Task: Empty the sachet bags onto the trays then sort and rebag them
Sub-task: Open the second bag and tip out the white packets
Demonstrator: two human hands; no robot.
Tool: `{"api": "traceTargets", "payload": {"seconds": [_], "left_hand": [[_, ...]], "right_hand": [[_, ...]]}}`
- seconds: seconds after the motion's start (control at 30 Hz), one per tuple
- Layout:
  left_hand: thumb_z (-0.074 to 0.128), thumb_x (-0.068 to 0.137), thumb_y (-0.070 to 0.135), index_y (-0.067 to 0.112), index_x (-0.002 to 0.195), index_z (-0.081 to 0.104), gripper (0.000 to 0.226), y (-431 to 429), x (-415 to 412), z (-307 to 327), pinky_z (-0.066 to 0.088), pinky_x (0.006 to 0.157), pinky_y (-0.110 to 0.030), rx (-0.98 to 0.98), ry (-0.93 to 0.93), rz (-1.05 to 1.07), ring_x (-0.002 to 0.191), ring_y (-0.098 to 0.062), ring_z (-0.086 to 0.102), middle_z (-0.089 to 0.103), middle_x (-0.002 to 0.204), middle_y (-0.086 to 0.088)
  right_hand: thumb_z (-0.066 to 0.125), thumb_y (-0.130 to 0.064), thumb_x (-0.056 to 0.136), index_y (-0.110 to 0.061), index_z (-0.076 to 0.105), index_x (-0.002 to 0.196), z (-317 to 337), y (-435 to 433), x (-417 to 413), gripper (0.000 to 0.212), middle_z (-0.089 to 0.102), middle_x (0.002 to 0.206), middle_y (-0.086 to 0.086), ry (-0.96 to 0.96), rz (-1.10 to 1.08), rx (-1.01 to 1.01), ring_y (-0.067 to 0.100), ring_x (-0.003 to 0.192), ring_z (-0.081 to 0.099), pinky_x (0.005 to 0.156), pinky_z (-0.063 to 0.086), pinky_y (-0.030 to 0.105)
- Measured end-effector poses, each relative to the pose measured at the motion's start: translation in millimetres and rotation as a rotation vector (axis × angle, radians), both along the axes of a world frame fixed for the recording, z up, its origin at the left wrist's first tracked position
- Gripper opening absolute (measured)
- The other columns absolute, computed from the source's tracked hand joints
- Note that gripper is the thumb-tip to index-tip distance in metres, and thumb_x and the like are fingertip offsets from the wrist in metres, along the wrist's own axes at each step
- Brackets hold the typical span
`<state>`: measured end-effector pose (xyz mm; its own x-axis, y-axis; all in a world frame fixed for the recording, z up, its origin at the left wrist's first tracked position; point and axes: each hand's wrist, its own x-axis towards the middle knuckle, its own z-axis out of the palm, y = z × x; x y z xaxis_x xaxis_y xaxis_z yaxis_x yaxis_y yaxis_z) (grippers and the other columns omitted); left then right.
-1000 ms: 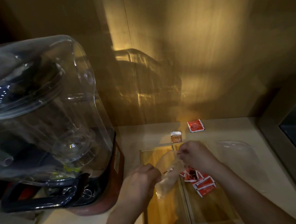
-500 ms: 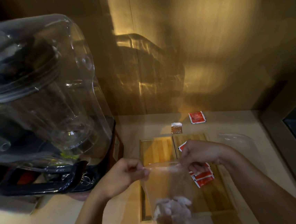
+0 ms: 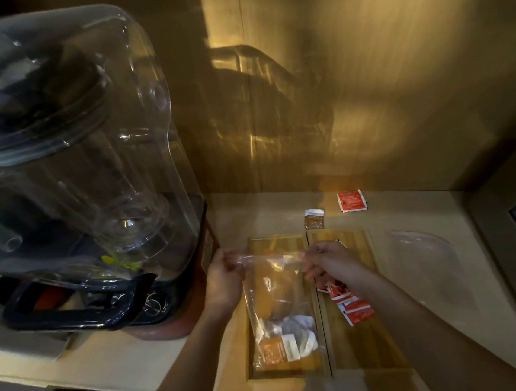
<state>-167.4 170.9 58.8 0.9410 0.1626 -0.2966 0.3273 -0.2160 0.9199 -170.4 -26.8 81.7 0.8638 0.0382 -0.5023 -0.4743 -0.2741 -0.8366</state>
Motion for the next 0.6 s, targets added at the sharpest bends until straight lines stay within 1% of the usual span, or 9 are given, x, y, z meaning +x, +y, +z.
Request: {"api": "traceTargets", "payload": {"seconds": [0.07, 0.13, 0.2, 0.27, 0.33, 0.4, 0.5, 0.57, 0.6], "left_hand": [[0.065, 0.083, 0.014, 0.019, 0.138, 0.033, 0.063, -2.2, -0.3, -6.2, 0.045, 0.096, -0.033, 0.006, 0.037, -0.015, 0.115, -0.022, 0.054, 0.055, 0.119, -0.001], [0.074, 0.073, 0.038, 0.034, 0.145, 0.012, 0.095, -3.9, -4.9, -11.3, 0.035, 0.109, -0.042, 0.049, 0.070, -0.083, 0.133, -0.023, 0.037, 0.035, 0.145, -0.001], [0.074, 0.067, 0.050, 0.039, 0.145, 0.003, 0.106, -5.8, -12.8, -18.1, 0.025, 0.115, -0.050, 0.156, 0.057, -0.181, 0.144, -0.027, 0.016, 0.009, 0.158, 0.000], [0.069, 0.067, 0.058, 0.031, 0.147, -0.008, 0.113, -7.3, -26.6, -29.4, 0.017, 0.117, -0.047, 0.298, 0.007, -0.284, 0.147, -0.025, 0.001, -0.006, 0.160, -0.002], [0.060, 0.060, 0.075, 0.028, 0.141, -0.020, 0.123, -9.4, -44.4, -41.9, 0.011, 0.120, -0.045, 0.424, -0.047, -0.426, 0.146, -0.021, -0.011, -0.019, 0.157, -0.001], [0.047, 0.051, 0.089, 0.029, 0.135, -0.024, 0.126, -8.3, -62.6, -57.4, 0.006, 0.121, -0.045, 0.590, -0.054, -0.561, 0.145, -0.021, -0.016, -0.023, 0.153, -0.001], [0.026, 0.028, 0.100, 0.023, 0.135, -0.025, 0.141, -6.4, -81.6, -71.0, 0.000, 0.120, -0.037, 0.699, -0.016, -0.639, 0.140, -0.015, -0.020, -0.025, 0.149, 0.005], [0.036, 0.034, 0.095, 0.022, 0.143, -0.019, 0.142, -4.9, -91.7, -75.6, 0.005, 0.119, -0.037, 0.712, 0.006, -0.655, 0.138, -0.012, -0.018, -0.022, 0.148, 0.005], [0.045, 0.050, 0.084, 0.022, 0.147, -0.009, 0.127, -3.4, -94.7, -78.0, 0.015, 0.118, -0.040, 0.713, -0.057, -0.627, 0.142, -0.016, -0.007, -0.010, 0.154, 0.000]], "right_hand": [[0.060, -0.018, 0.087, -0.018, 0.057, 0.109, -2.0, 2.0, -3.3, 0.022, 0.065, 0.089, -0.003, -0.033, -0.054, 0.088, 0.010, 0.077, 0.062, 0.062, 0.048, 0.020], [0.062, -0.013, 0.085, -0.021, 0.042, 0.130, -8.7, 2.8, -10.6, 0.050, 0.060, 0.113, -0.002, -0.042, -0.018, 0.144, 0.012, 0.097, 0.057, 0.065, 0.046, 0.015], [0.067, -0.014, 0.082, -0.024, 0.018, 0.145, -25.2, 1.3, -19.2, 0.081, 0.042, 0.139, -0.001, -0.054, 0.112, 0.109, 0.014, 0.121, 0.045, 0.076, 0.046, 0.015], [0.070, -0.021, 0.080, -0.031, 0.008, 0.146, -37.0, -1.3, -30.7, 0.091, 0.030, 0.148, -0.008, -0.101, 0.300, 0.000, 0.009, 0.131, 0.033, 0.094, 0.044, 0.022], [0.070, -0.031, 0.079, -0.037, 0.004, 0.145, -41.4, -2.6, -43.6, 0.092, 0.016, 0.148, -0.019, -0.151, 0.451, -0.097, 0.003, 0.133, 0.024, 0.104, 0.031, 0.024], [0.072, -0.037, 0.076, -0.040, 0.003, 0.143, -50.1, -3.9, -56.0, 0.096, 0.011, 0.150, -0.020, -0.201, 0.574, -0.162, 0.005, 0.139, 0.018, 0.108, 0.025, 0.024], [0.069, -0.043, 0.076, -0.038, 0.001, 0.145, -68.8, -2.1, -70.0, 0.097, 0.005, 0.159, -0.007, -0.187, 0.714, -0.439, 0.018, 0.145, 0.011, 0.116, 0.014, 0.039], [0.063, -0.037, 0.082, -0.039, 0.002, 0.145, -74.2, 1.7, -75.4, 0.088, 0.001, 0.159, -0.009, -0.200, 0.739, -0.598, 0.021, 0.145, 0.009, 0.116, 0.010, 0.043], [0.061, -0.029, 0.085, -0.036, 0.007, 0.145, -76.1, 3.1, -76.6, 0.081, 0.005, 0.159, -0.009, -0.235, 0.729, -0.650, 0.022, 0.144, 0.012, 0.116, 0.013, 0.041]]}}
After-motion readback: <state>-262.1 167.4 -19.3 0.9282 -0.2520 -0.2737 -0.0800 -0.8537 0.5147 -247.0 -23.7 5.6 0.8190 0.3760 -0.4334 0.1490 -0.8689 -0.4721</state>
